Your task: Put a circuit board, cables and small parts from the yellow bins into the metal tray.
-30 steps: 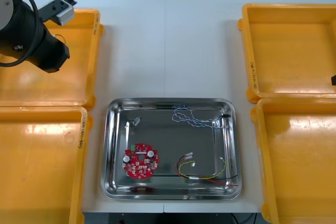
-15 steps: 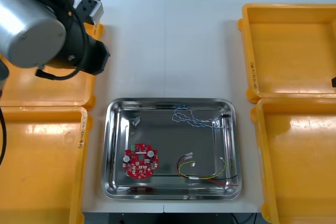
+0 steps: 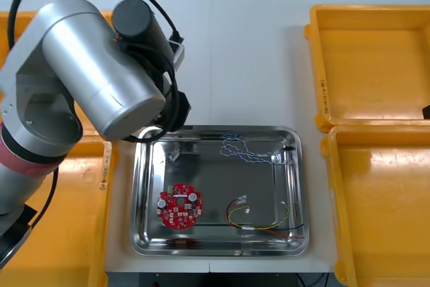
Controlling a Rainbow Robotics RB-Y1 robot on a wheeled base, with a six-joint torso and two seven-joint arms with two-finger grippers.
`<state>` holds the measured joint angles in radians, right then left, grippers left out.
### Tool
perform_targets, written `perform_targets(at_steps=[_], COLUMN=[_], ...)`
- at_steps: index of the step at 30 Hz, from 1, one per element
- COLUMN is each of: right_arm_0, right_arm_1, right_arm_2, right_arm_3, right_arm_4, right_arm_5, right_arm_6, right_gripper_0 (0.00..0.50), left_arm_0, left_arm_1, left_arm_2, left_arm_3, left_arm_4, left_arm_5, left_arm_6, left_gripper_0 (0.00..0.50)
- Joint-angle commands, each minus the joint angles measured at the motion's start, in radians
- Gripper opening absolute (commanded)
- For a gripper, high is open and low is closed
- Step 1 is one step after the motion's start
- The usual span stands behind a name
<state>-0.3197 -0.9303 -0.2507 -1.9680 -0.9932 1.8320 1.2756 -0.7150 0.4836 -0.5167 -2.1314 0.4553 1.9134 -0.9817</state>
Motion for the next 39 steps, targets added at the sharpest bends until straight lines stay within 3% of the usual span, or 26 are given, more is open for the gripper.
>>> perform_targets(at_steps=[1, 8, 20, 28, 39], right_arm_0=[0.024, 0.034, 0.034, 0.034, 0.034], right_arm_1=[-0.016, -0.016, -0.018, -0.018, -0.018], right_arm_2=[-0.033, -0.033, -0.033, -0.033, -0.033], right_arm_3=[-0.031, -0.038, -0.038, -0.038, -0.038], right_arm_4=[0.001, -0.001, -0.001, -0.001, -0.001], right_arm_5=[0.004, 0.000, 0.000, 0.000, 0.000], right_arm_6=[-0.032, -0.042, -0.047, -0.047, -0.047], right_gripper_0=[0.500, 0.500, 0.500, 0.500, 0.500], left_arm_0=[0.011, 0.048, 0.114, 0.118, 0.124], left_arm_1=[-0.042, -0.056, -0.060, -0.062, -0.063], left_arm_2=[-0.069, -0.141, -0.227, -0.269, -0.287], left_arm_3=[-0.030, -0.030, -0.010, 0.070, 0.093], left_arm_4=[-0.015, -0.046, -0.127, -0.155, -0.161], left_arm_5=[0.006, 0.006, 0.006, -0.113, -0.136], left_arm_6=[0.238, 0.340, 0.397, 0.485, 0.498], left_gripper_0=[0.003, 0.001, 0.002, 0.002, 0.004])
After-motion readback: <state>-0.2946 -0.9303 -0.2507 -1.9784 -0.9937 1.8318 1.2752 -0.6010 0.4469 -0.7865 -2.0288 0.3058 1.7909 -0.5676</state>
